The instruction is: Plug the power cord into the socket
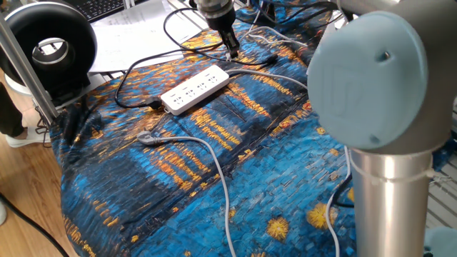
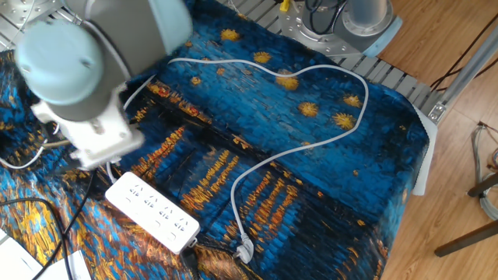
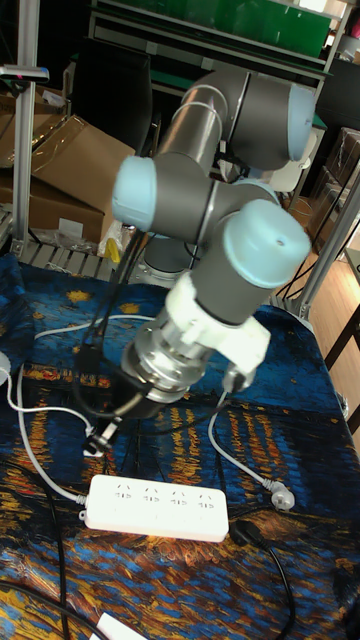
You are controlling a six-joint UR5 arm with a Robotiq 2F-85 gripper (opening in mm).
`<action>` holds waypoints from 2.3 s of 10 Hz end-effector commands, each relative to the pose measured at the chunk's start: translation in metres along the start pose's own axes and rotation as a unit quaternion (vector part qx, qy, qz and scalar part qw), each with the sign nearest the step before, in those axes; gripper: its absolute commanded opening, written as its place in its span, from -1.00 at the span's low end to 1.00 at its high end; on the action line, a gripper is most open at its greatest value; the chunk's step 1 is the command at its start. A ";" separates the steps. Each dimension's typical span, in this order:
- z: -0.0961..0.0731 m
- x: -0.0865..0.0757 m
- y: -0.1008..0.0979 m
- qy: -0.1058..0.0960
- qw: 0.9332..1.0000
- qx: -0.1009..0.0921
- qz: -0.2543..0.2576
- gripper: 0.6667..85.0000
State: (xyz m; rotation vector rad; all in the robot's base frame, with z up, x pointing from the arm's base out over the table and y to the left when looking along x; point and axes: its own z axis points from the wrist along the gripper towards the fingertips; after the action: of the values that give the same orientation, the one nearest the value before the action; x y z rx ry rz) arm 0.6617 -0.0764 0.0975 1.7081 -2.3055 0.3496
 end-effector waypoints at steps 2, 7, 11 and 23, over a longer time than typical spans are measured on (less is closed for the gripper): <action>-0.001 -0.022 0.004 0.003 0.999 0.026 -0.037 -0.98; 0.005 -0.015 -0.019 0.011 0.997 0.037 -0.065 -0.98; 0.003 -0.022 -0.039 0.001 0.990 0.073 -0.119 -0.98; 0.016 -0.054 -0.035 0.044 0.987 0.052 -0.144 -0.98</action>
State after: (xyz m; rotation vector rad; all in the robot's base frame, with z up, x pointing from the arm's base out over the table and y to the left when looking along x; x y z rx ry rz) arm 0.7122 -0.0446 0.0789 2.0041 -1.9833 0.4935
